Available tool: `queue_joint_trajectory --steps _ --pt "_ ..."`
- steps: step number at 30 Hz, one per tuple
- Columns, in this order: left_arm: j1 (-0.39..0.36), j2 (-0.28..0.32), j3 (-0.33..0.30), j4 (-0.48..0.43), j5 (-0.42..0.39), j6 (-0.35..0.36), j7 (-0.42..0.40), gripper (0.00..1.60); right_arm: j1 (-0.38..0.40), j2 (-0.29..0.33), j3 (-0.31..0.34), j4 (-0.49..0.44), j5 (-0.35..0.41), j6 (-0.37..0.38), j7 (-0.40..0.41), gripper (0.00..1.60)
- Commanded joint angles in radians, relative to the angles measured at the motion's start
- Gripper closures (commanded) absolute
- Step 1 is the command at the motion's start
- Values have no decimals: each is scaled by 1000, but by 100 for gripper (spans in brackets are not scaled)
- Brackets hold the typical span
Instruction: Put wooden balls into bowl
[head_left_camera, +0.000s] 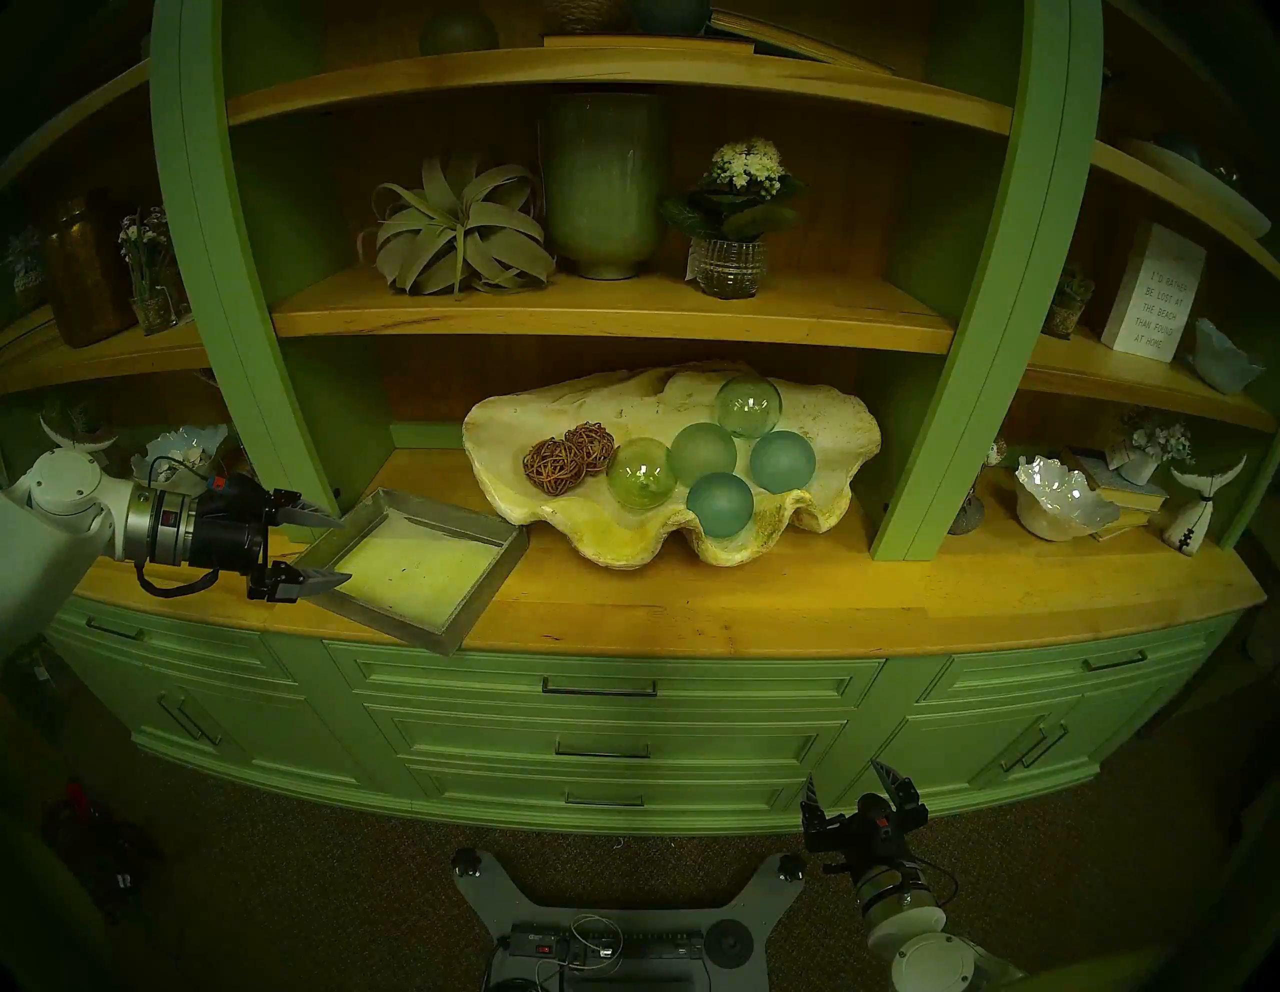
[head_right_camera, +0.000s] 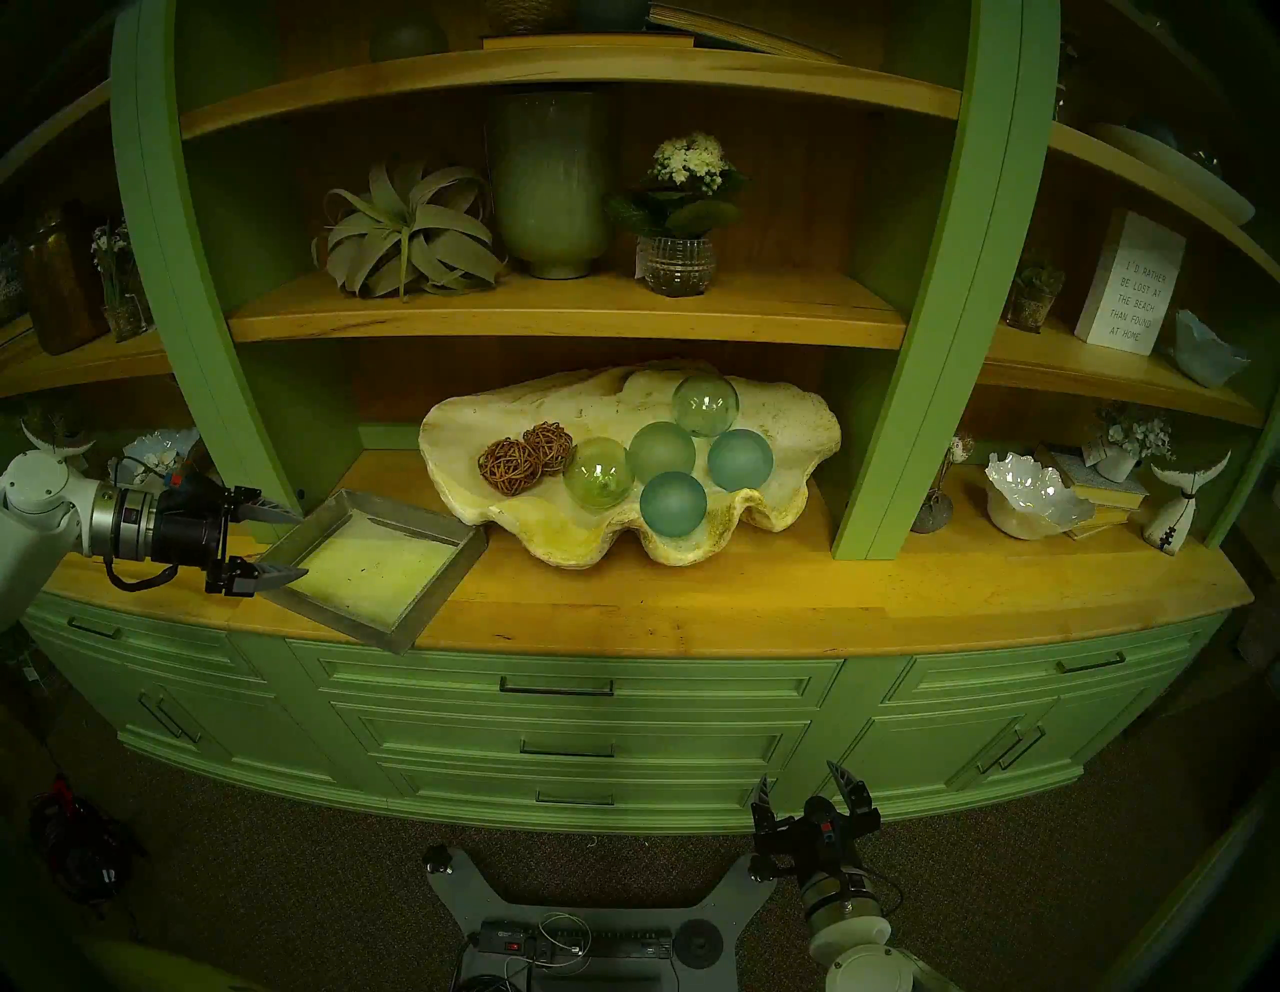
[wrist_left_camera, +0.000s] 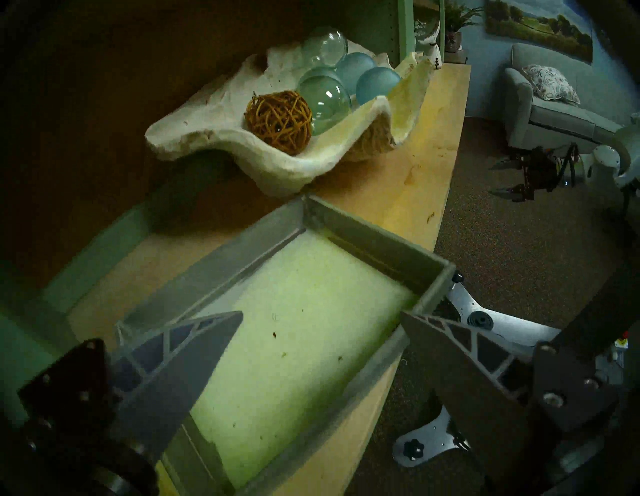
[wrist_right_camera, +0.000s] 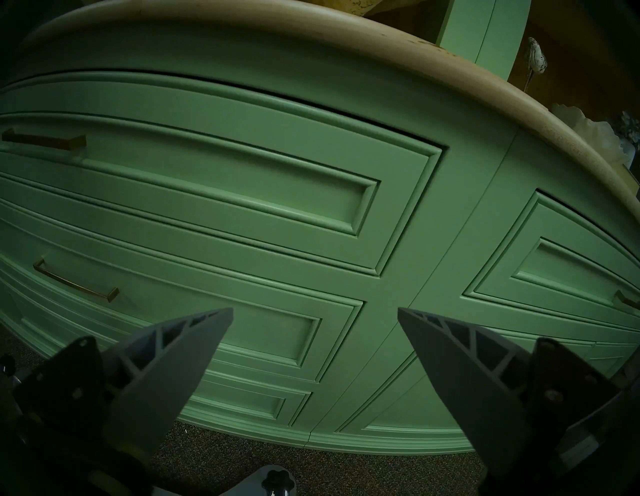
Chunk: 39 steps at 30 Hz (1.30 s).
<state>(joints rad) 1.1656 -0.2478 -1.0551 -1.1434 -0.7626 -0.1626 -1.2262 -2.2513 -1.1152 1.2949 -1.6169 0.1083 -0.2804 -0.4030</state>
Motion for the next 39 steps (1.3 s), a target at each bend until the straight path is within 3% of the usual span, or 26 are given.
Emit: queue_joint_trajectory --steps 1,10,30,39 --pt "58 77 -35 37 -54 -67 -28 0 10 -2 0 -19 -1 -6 0 0" --pt "100 99 -69 65 -111 -177 -47 0 11 -3 0 -19 -2 -7 0 0" --pt "225 122 -108 4 -300 -438 -86 0 11 -3 0 -23 -2 -9 0 0" --pt "298 125 -114 -15 -374 -550 4 0 10 -3 1 -25 -2 -9 0 0"
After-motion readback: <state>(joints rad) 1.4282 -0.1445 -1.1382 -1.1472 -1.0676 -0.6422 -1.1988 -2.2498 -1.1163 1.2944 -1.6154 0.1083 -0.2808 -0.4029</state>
